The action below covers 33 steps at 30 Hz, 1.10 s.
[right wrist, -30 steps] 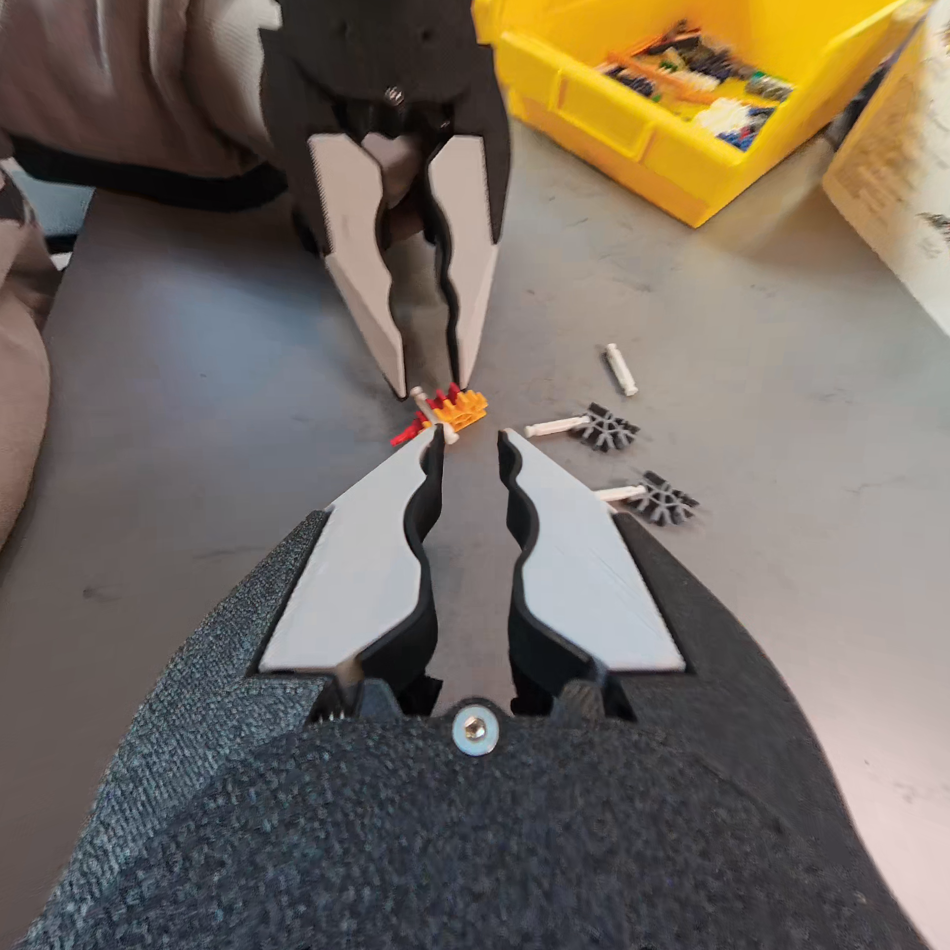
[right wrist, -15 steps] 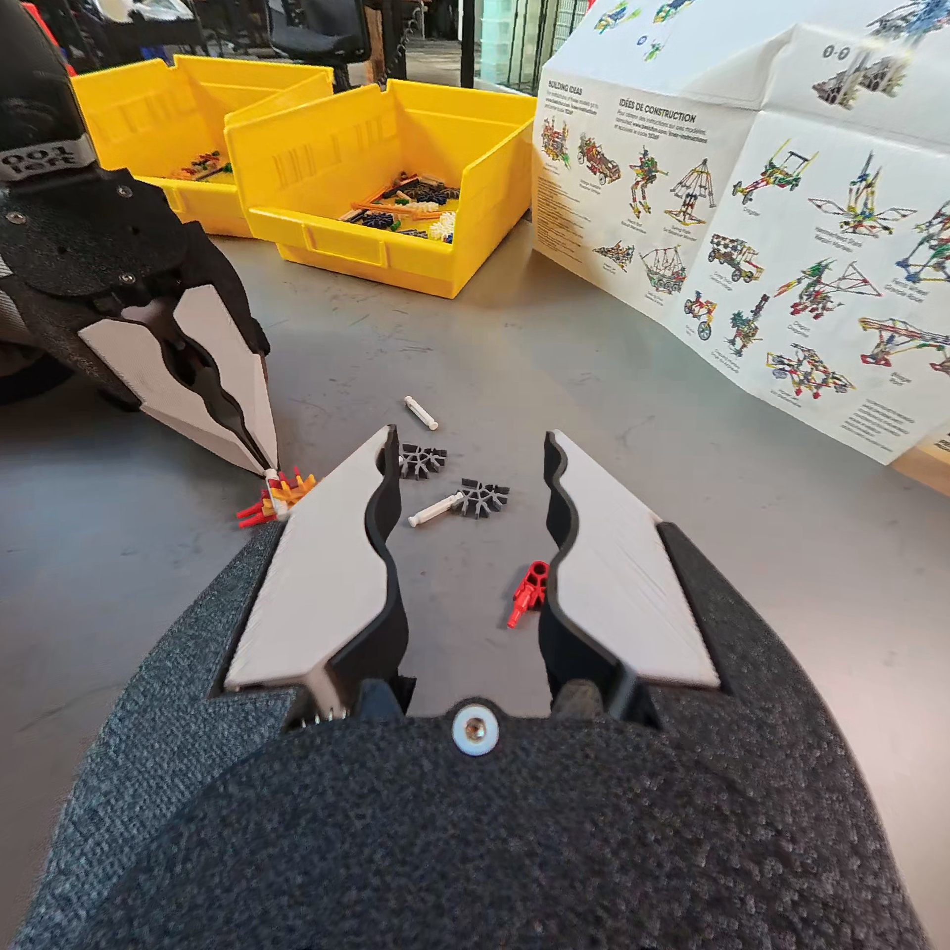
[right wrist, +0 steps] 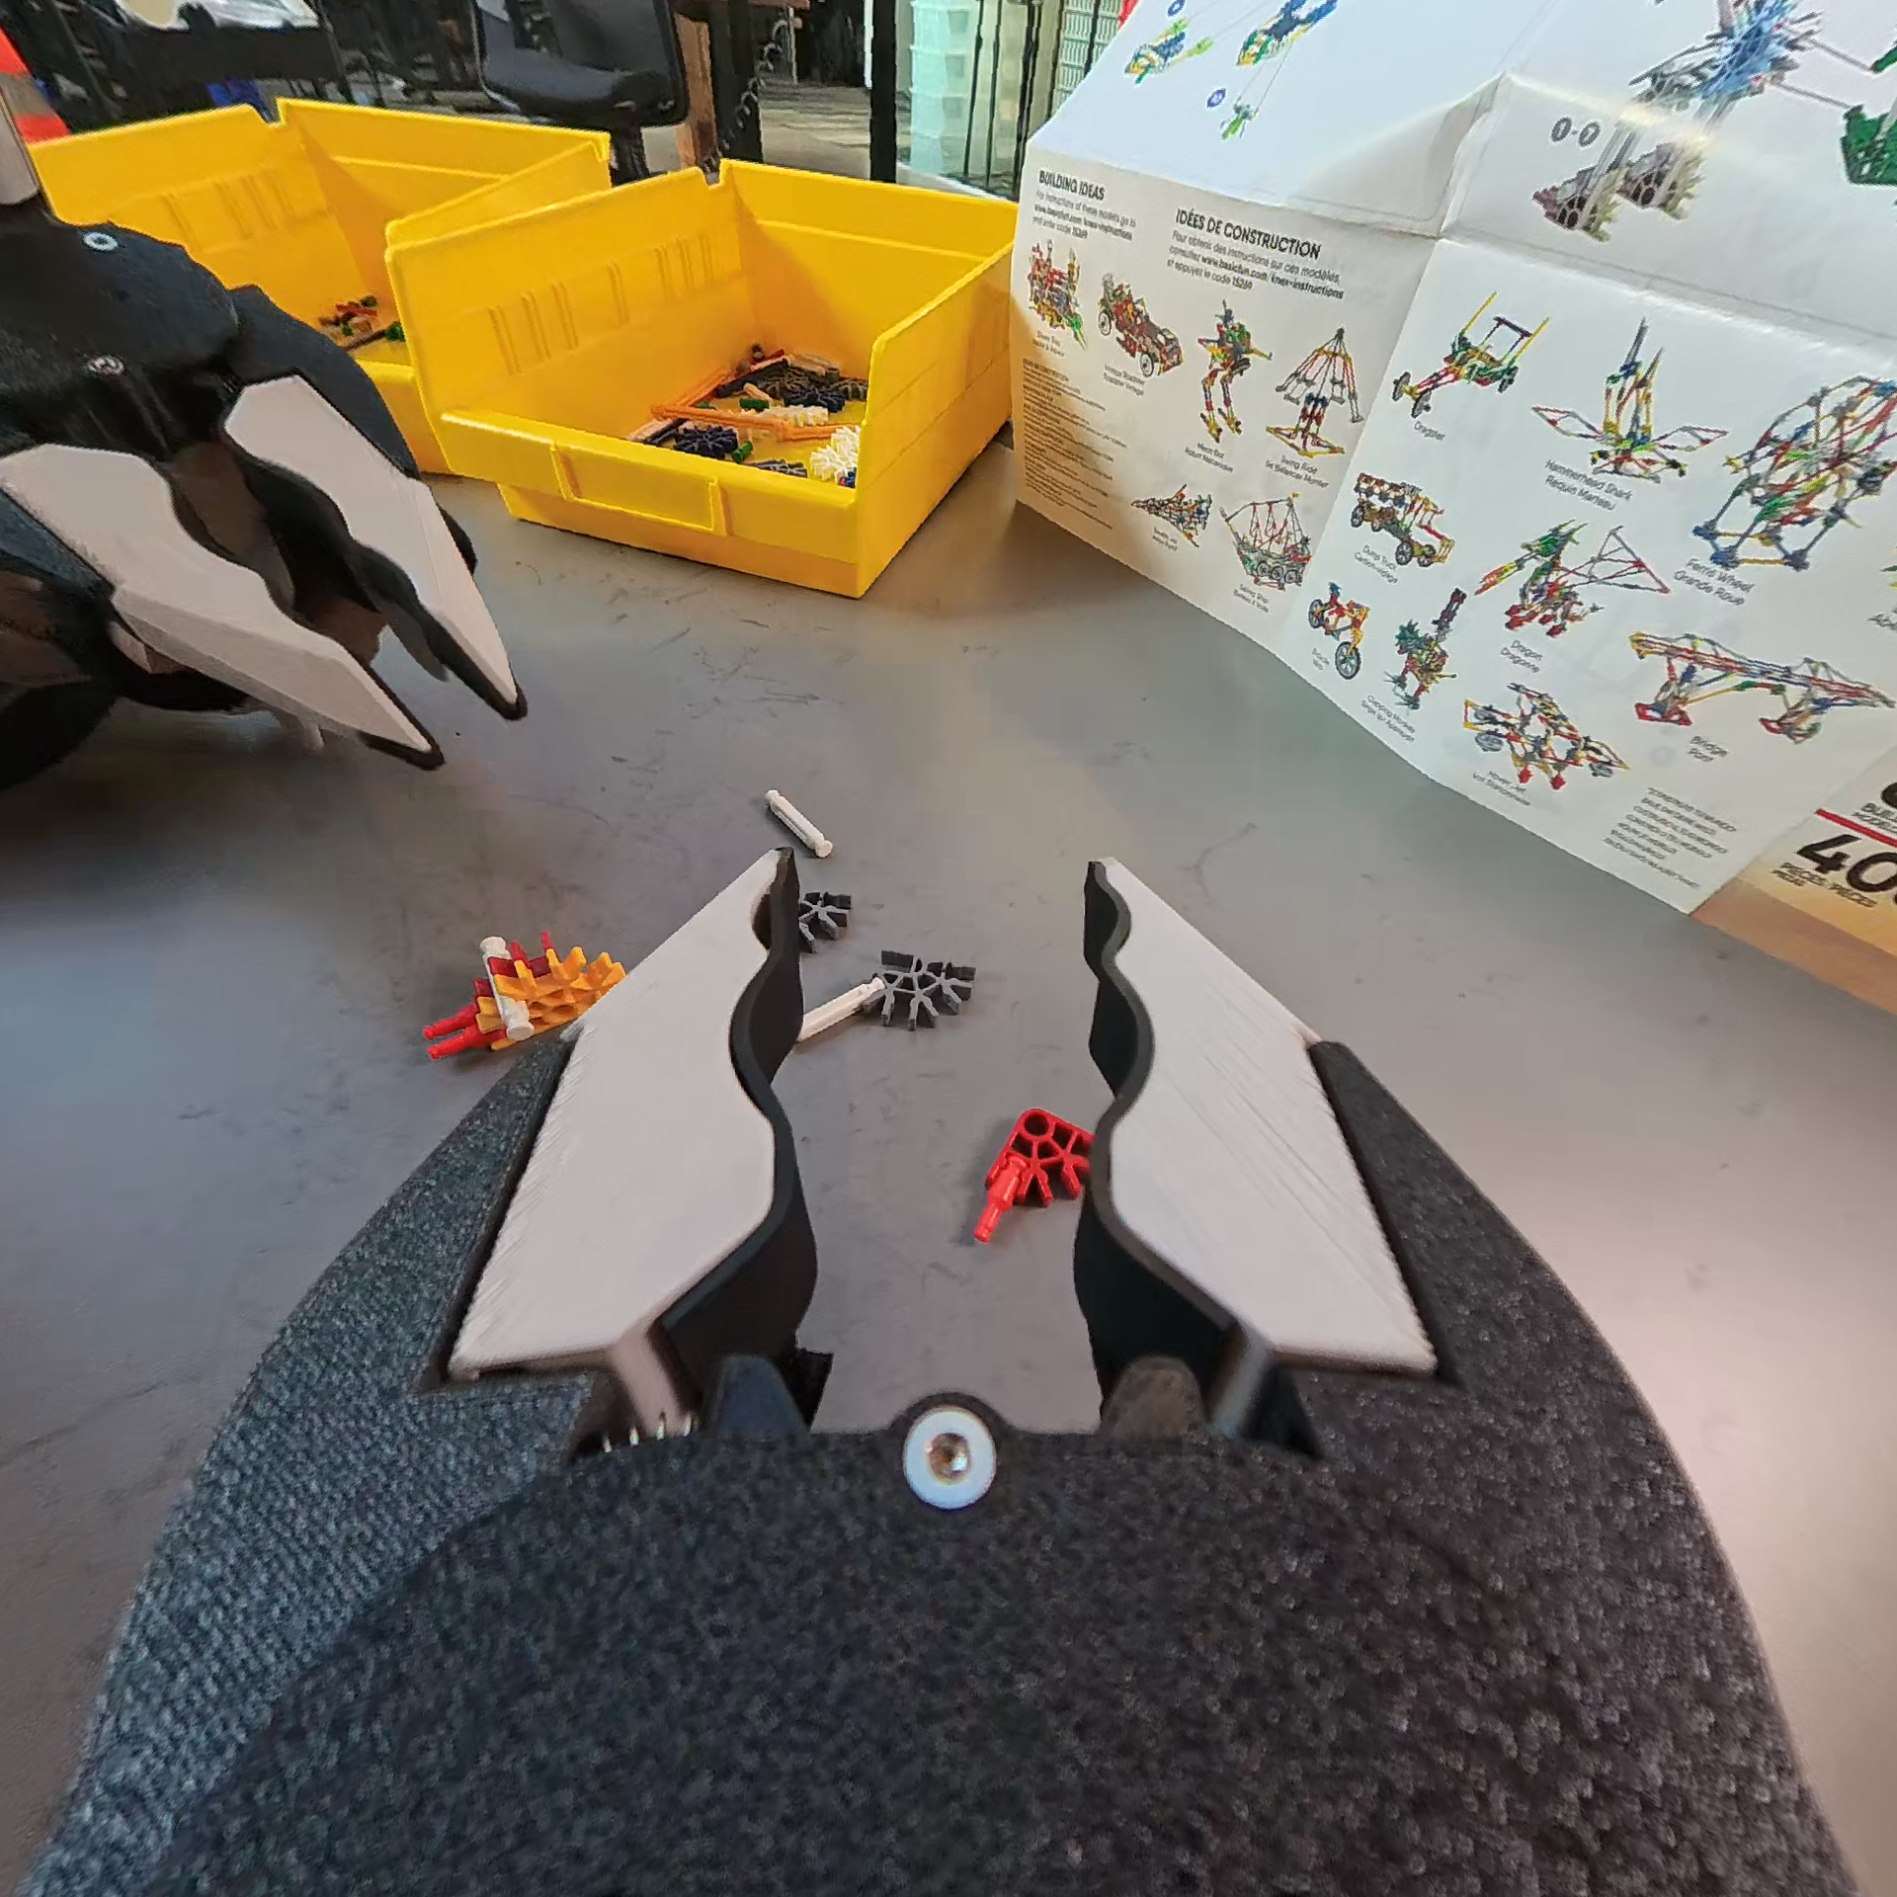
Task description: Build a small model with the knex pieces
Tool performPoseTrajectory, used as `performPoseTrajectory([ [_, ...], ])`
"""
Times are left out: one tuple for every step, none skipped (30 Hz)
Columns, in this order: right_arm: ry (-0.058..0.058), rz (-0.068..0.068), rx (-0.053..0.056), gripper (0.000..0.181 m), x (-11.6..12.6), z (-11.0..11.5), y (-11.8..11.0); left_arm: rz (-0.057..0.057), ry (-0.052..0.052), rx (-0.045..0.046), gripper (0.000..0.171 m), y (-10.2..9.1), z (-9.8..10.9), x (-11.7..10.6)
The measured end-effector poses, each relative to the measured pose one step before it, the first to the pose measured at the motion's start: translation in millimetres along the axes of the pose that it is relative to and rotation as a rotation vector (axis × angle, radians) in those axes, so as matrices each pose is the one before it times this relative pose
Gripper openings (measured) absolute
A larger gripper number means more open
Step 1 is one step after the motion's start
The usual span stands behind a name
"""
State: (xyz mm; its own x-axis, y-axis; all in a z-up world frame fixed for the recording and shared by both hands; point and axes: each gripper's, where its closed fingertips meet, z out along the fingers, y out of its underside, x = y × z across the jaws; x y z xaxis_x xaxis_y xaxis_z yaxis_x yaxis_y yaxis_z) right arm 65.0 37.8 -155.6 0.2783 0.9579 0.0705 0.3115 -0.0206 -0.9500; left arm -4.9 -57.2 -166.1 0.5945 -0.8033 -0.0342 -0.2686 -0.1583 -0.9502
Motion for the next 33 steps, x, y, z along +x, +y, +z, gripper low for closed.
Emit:
performPoseTrajectory([
  [0.0039, -0.004, -0.0006, 0.054, 0.5, -0.01, 0.15, -0.0313, 0.0053, 0.0319, 0.021, -4.89, -2.44, -1.34],
  [0.003, -0.0047, -0.0012, 0.053, 0.18, 0.1, 0.27, -0.0325, 0.0144, 0.03166, 0.026, -4.79, -2.32, -0.01],
  [0.0016, -0.0034, -0.0011, 0.054, -0.05, 0.2, 0.12, -0.0346, 0.0207, 0.03223, 0.033, -4.85, -2.03, 0.76],
  [-0.0001, -0.0023, -0.0008, 0.054, -0.33, 0.13, 0.11, -0.0354, 0.0264, 0.03262, 0.038, -4.98, -1.75, 1.78],
  [0.0003, -0.0023, 0.0004, 0.053, -0.12, 0.03, -0.08, -0.035, 0.0261, 0.03168, 0.044, -4.96, -1.62, 1.98],
  [0.0013, -0.0017, 0.0013, 0.053, 0.24, -0.06, -0.24, -0.0296, 0.0252, 0.0271, 0.049, -4.42, -1.4, 2.34],
  [0.0028, -0.0014, 0.0016, 0.053, 0.58, -0.19, -0.22, -0.025, 0.0269, 0.02498, 0.052, -4.01, -1.1, 3.07],
  [0.0024, -0.0007, 0.0005, 0.053, 0.66, -0.18, 0.02, -0.019, 0.0269, 0.02987, 0.056, -4.33, -0.94, 3.51],
  [0.0026, -0.0001, -0.0007, 0.053, 0.77, 0.01, 0.22, -0.0104, 0.0169, 0.03652, 0.06, -5.05, -0.75, 2.44],
  [0.0035, -0.0009, -0.0002, 0.052, 0.77, -0.01, 0.15, -0.0017, 0.0021, 0.03795, 0.064, -5.03, -0.71, 0.74],
  [0.0055, -0.0037, -0.0002, 0.052, 0.92, -0.02, 0.13, 0.006, -0.0087, 0.03266, 0.066, -4.73, -0.59, -0.6],
  [0.0087, -0.0081, -0.0013, 0.052, 1.44, -0.01, 0.43, 0.0093, -0.0128, 0.02623, 0.066, -4.04, -0.58, -1.15],
  [0.0116, -0.0106, -0.0022, 0.052, 1.69, -0.06, 0.6, 0.0068, -0.0155, 0.02051, 0.066, -3.57, -0.57, -1.8],
  [0.0074, -0.011, -0.0035, 0.051, 1.25, 0.09, 0.72, 0.0007, -0.0134, 0.0132, 0.063, -2.3, -0.21, -2.07],
  [0.0078, -0.0072, -0.0086, 0.051, 1.44, 0.11, 1.47, -0.0028, -0.0027, 0.00623, 0.06, -1.1, 0.03, -1.01],
  [0.0132, 0.0062, -0.0235, 0.048, 2.59, 0.21, 3.57, -0.0036, 0.0024, 0.00208, 0.055, -0.34, 0.25, -0.55],
  [-0.0053, 0.0096, -0.0284, 0.047, 0.4, 0.45, 4.19, -0.0021, -0.0003, -0.00002, 0.051, 0.13, 0.61, -0.97],
  [-0.0101, 0.011, -0.0225, 0.047, 0.04, 0.39, 3.42, 0.0017, -0.0015, -0.00208, 0.049, 0.43, 0.9, -1.12],
  [-0.0056, 0.0136, -0.0206, 0.048, 1.25, 0.23, 3.08, 0.0049, 0.0001, -0.00217, 0.048, 0.56, 1.06, -0.67],
  [-0.0121, 0.012, -0.022, 0.051, 0.69, 0.08, 3.24, 0.0085, 0.002, 0.00226, 0.046, -0.36, 1.23, -0.1],
  [-0.014, 0.0111, -0.0262, 0.054, 0.52, 0.06, 3.92, 0.0106, -0.0005, 0.00408, 0.046, -0.66, 1.48, -0.39],
  [-0.0031, 0.0079, -0.0202, 0.055, 2.1, -0.57, 2.97, 0.0098, -0.0049, -0.00103, 0.046, 0.1, 1.81, -1.12],
  [-0.0014, 0.0027, -0.0112, 0.055, 1.82, -1.01, 1.84, 0.0062, -0.0064, -0.00644, 0.046, 0.85, 2.0, -1.4],
  [-0.0085, 0.0049, -0.016, 0.055, 0.73, -0.92, 2.38, 0.0, -0.0021, -0.00533, 0.046, 0.68, 2.04, -0.86],
  [-0.0136, 0.0104, -0.0219, 0.056, -0.08, -0.58, 3.32, -0.0035, -0.0026, 0.00109, 0.046, -0.33, 2.13, -1.02],
  [-0.0111, 0.0107, -0.0156, 0.056, -0.09, -0.24, 2.68, -0.0013, -0.0109, 0.00515, 0.049, -1.05, 1.98, -2.36],
  [-0.0038, 0.0061, -0.0049, 0.056, 0.54, -0.2, 1.22, 0.0032, -0.0075, 0.00269, 0.053, -0.82, 1.75, -2.22],
  [-0.0017, 0.0012, -0.001, 0.057, 0.36, -0.03, 0.6, 0.0034, -0.002, -0.0059, 0.055, 0.58, 1.33, -1.59],
  [0.0003, -0.0013, -0.0053, 0.056, 0.38, 0.37, 0.99, -0.0007, -0.0056, -0.01453, 0.056, 2.15, 0.99, -2.16],
  [0.0021, -0.0045, -0.0094, 0.057, 0.46, 0.54, 1.73, -0.0011, -0.0049, -0.01795, 0.057, 3.3, 0.6, -1.49],
  [0.003, -0.0072, -0.01, 0.058, 0.35, 0.52, 1.9, 0.0002, -0.0019, -0.01836, 0.059, 3.74, 0.61, -0.59],
  [0.0007, -0.0075, -0.0111, 0.059, 0.21, 0.32, 2.12, -0.0007, -0.0014, -0.02079, 0.061, 3.9, 0.8, -0.18],
  [-0.0009, -0.0054, -0.0144, 0.059, 0.31, 0.22, 2.5, 0.0002, 0.0036, -0.03112, 0.063, 5.0, 1.08, 0.98],
])
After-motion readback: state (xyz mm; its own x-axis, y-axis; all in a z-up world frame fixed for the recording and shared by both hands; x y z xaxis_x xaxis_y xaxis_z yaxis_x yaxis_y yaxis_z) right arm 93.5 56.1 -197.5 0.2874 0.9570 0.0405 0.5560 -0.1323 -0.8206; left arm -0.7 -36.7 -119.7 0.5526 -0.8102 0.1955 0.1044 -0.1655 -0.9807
